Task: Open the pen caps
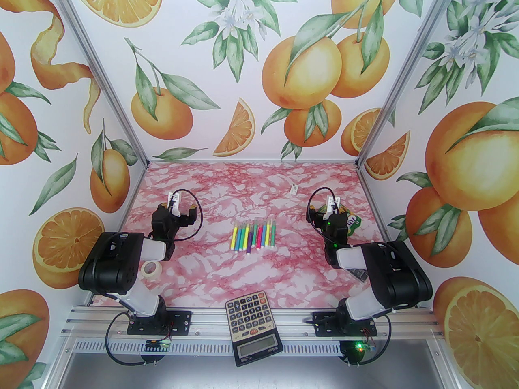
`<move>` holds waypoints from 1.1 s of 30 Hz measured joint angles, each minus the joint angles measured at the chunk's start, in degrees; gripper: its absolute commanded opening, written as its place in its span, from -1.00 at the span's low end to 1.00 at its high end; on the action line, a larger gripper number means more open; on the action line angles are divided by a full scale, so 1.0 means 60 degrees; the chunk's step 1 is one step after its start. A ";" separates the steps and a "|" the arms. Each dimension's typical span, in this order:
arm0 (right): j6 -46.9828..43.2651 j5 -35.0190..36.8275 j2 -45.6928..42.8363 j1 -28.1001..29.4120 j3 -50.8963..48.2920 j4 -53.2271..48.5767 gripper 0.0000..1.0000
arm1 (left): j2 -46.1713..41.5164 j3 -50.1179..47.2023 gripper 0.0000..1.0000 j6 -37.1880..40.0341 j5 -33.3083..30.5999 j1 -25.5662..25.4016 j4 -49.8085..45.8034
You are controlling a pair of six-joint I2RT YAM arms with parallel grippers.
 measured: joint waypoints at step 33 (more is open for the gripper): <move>-0.0153 0.1180 -0.2579 0.1213 0.1705 -0.4284 0.96 | -0.2830 0.2157 1.00 -0.0262 -0.1359 -0.1115 -0.4947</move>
